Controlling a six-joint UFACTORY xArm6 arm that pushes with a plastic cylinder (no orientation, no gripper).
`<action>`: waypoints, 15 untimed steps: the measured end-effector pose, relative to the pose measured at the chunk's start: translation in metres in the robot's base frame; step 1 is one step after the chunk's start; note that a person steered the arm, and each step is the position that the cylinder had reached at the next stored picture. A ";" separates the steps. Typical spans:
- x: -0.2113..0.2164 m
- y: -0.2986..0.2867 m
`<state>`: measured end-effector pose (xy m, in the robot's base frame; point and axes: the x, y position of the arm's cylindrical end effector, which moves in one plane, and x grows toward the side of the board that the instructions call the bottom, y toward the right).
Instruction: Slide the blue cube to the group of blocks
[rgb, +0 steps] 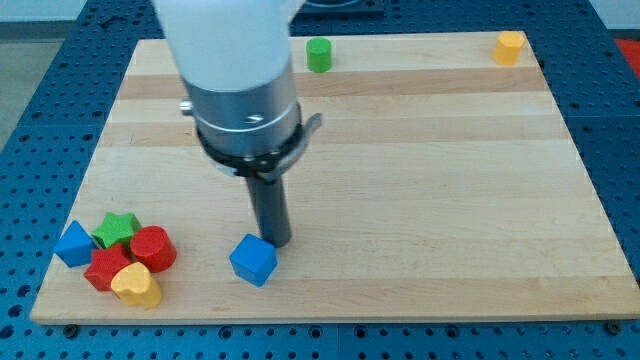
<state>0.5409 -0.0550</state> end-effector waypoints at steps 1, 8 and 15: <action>0.006 0.022; 0.027 0.045; 0.011 -0.062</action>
<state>0.5524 -0.1173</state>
